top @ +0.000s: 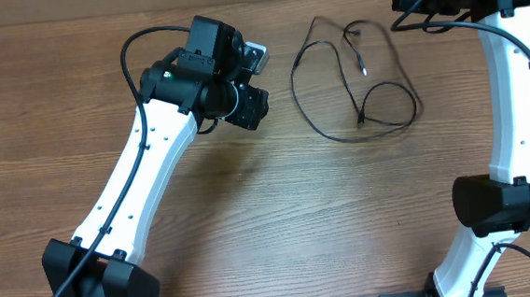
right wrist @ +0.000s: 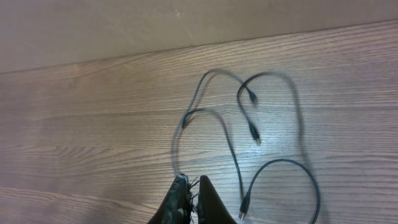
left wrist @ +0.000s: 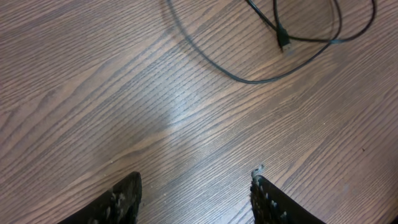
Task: Untangle cables
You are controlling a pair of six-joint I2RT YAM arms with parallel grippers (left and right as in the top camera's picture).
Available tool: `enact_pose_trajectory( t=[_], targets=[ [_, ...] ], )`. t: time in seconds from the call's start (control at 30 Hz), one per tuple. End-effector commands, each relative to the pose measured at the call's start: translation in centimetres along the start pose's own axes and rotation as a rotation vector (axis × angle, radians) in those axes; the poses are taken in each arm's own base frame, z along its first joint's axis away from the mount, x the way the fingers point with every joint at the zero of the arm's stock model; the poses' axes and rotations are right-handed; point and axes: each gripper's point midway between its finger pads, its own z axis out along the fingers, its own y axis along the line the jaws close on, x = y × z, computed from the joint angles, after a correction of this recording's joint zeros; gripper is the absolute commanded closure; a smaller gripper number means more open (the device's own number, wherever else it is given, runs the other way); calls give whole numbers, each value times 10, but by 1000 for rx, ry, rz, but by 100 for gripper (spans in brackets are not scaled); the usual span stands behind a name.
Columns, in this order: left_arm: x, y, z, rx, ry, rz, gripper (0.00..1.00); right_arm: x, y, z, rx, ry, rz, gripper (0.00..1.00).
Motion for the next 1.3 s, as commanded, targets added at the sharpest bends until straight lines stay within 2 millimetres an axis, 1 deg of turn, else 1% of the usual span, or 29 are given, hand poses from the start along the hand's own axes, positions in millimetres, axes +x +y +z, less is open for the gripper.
enact_pose_trajectory(
  t=[0.0, 0.03, 0.07, 0.1, 0.13, 0.17, 0.2, 0.33, 0.4, 0.43, 0.47, 0.53, 0.6, 0.63, 0.7, 0.73, 0.8, 0.87, 0.9, 0.97, 1.1, 1.17, 1.27],
  targets=[
    [4, -4, 6, 16, 19, -6, 44, -5, 7, -18, -5, -38, -21, 64],
    [4, -4, 6, 16, 19, -6, 44, -2, 6, -15, -3, -21, -17, 26],
    [4, -4, 6, 16, 19, -6, 44, 3, 4, -11, 2, 2, -11, 10],
    [4, -4, 6, 16, 19, -6, 44, 8, 2, -6, 6, 27, -5, 11],
    [4, -4, 6, 16, 19, -6, 44, 12, -1, 1, 10, 51, 1, 13],
    [4, -4, 6, 16, 19, -6, 44, 16, -5, 12, 16, 79, 8, 19],
    [4, -4, 6, 16, 19, -6, 44, 19, -8, 23, 22, 99, 13, 20],
    [4, -4, 6, 16, 19, -6, 44, 39, -28, 81, 52, 203, 46, 20],
    [5, -4, 6, 16, 23, -7, 44, 54, -38, 114, 57, 265, 57, 19],
    [5, -4, 6, 17, 26, -8, 44, 63, -39, 128, 40, 297, 53, 20],
    [6, -4, 6, 16, 29, -8, 43, 72, -38, 143, 6, 333, 28, 20],
    [7, -4, 6, 17, 34, -9, 44, 88, -35, 164, -77, 385, -60, 20],
    [7, -4, 6, 17, 34, -9, 43, 98, -34, 181, -144, 409, -181, 18],
    [7, -4, 6, 17, 34, -9, 43, 101, -37, 188, -153, 414, -238, 16],
    [8, -4, 6, 17, 35, -10, 43, 105, -41, 198, -173, 414, -352, 16],
    [8, -4, 6, 17, 37, -10, 43, 105, -42, 203, -183, 406, -401, 17],
    [9, -4, 6, 17, 42, -12, 43, 98, -42, 211, -192, 366, -456, 17],
    [12, -4, 6, 18, 52, -14, 43, 87, -42, 218, -188, 316, -479, 18],
    [13, -4, 5, 18, 58, -16, 43, 82, -42, 224, -187, 289, -488, 20],
    [17, -4, 5, 18, 72, -19, 43, 77, -39, 231, -193, 258, -502, 21],
    [22, -5, 5, 18, 92, -24, 43, 80, -35, 252, -199, 242, -522, 22],
    [21, -5, 5, 18, 91, -24, 43, 85, -33, 264, -205, 247, -527, 23],
    [21, -5, 5, 18, 90, -24, 43, 94, -34, 276, -209, 260, -528, 23]
  ],
)
